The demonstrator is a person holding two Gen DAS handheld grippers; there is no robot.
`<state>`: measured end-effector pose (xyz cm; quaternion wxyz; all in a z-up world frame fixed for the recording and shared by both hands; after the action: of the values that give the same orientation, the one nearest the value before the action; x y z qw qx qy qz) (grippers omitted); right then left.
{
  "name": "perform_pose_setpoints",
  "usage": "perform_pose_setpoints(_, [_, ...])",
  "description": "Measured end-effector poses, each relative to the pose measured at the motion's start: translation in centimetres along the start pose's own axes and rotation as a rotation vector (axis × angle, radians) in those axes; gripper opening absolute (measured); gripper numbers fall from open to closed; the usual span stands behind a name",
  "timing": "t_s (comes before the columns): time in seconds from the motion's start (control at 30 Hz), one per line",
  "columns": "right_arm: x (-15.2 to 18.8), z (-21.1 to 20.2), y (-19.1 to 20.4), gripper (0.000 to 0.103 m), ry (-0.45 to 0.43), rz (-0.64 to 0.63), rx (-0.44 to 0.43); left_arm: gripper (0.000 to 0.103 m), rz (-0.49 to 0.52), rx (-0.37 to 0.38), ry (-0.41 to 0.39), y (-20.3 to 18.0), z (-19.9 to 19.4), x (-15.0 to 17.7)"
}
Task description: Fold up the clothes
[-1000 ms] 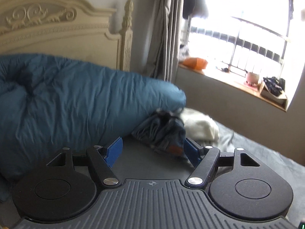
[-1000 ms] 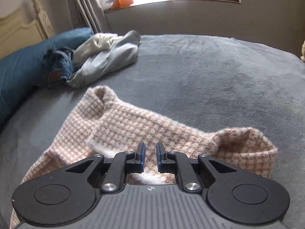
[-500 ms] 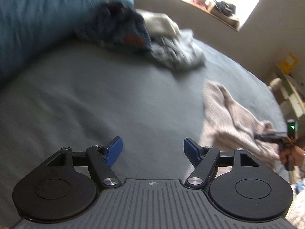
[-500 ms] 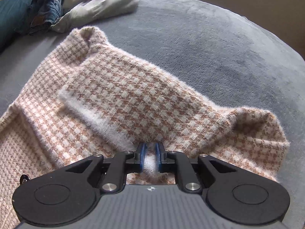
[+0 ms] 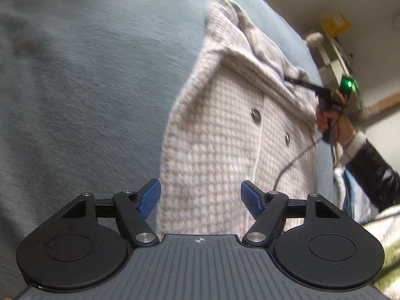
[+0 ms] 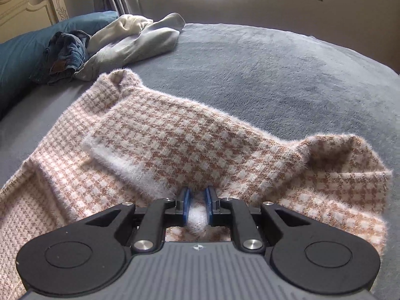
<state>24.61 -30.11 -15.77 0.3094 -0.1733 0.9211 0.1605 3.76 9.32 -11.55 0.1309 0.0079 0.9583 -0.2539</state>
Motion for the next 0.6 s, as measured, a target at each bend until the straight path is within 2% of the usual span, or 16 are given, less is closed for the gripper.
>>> perform_pose_setpoints(0.03, [-0.1, -0.6, 0.2, 0.029, -0.022, -0.011, 0.002, 0.071, 0.029, 0.001, 0.004, -0.3, -0.2, 0.4])
perform_pose_setpoints(0.1, [-0.3, -2.5, 0.7, 0.040, -0.100, -0.058, 0.019, 0.071, 0.063, -0.003, -0.022, -0.5, -0.5, 0.8])
perform_pose_setpoints(0.17, [-0.4, -5.4, 1.4, 0.040, -0.205, -0.112, 0.029, 0.071, 0.049, 0.016, -0.054, -0.2, -0.7, 1.1])
perform_pose_setpoints(0.27, [0.3, -9.4, 2.1, 0.042, -0.295, -0.077, -0.073, 0.071, 0.010, 0.075, -0.068, 0.0, -0.5, 1.5])
perform_pose_setpoints(0.37, [2.2, -12.0, 2.9, 0.042, -0.286, 0.011, -0.243, 0.071, -0.035, 0.087, -0.012, 0.3, 1.1, 2.3])
perform_pose_setpoints(0.43, [3.7, -13.0, 3.7, 0.042, -0.236, 0.062, -0.334, 0.071, -0.011, 0.081, 0.028, 0.1, 1.8, 2.9])
perform_pose_setpoints(0.6, [7.1, -15.9, 3.9, 0.042, -0.181, 0.113, -0.392, 0.071, 0.033, 0.055, 0.076, 0.3, 2.6, 3.3])
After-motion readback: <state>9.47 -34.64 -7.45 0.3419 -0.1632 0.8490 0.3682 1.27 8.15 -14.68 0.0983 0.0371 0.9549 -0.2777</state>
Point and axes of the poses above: each gripper's, at about its wrist camera, not at the fingertips, and z roughly the way its jaws point, y to its left, x to its underside, the point moved 7 cm from there along z, roughly the way its jaws point, and after that the axes turned 5 degrees about -x, right-handed, at the moved point
